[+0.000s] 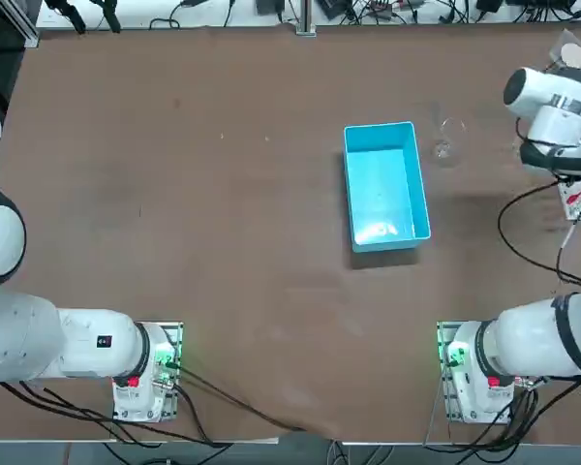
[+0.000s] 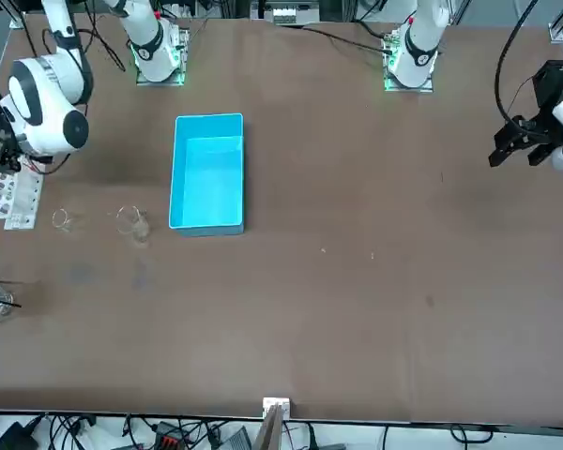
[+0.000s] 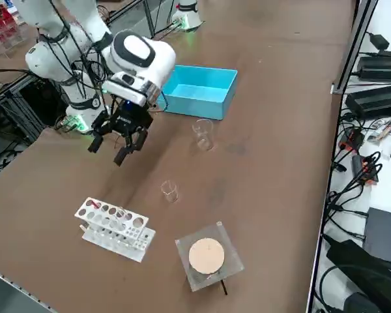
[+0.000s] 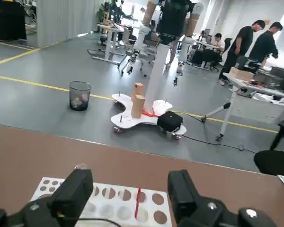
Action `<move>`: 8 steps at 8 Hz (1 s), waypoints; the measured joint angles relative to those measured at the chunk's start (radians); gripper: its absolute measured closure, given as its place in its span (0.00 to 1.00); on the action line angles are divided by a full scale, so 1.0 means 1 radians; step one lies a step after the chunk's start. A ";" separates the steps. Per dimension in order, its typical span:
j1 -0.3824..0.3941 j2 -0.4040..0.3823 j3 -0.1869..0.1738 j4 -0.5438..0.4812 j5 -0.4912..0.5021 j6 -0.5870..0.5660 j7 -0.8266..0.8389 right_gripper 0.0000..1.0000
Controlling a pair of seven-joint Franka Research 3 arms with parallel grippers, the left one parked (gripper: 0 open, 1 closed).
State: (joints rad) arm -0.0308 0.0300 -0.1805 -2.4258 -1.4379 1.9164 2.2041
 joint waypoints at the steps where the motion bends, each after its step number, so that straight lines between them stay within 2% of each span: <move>1: -0.023 0.018 0.000 -0.010 -0.052 0.024 0.050 0.05; 3: -0.056 0.078 0.000 -0.025 -0.149 0.040 0.173 0.05; 6: -0.100 0.212 0.001 -0.028 -0.314 0.041 0.384 0.07; 8: -0.115 0.248 0.001 -0.025 -0.349 0.045 0.437 0.08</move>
State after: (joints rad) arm -0.1454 0.2782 -0.1793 -2.4509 -1.7867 1.9619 2.6413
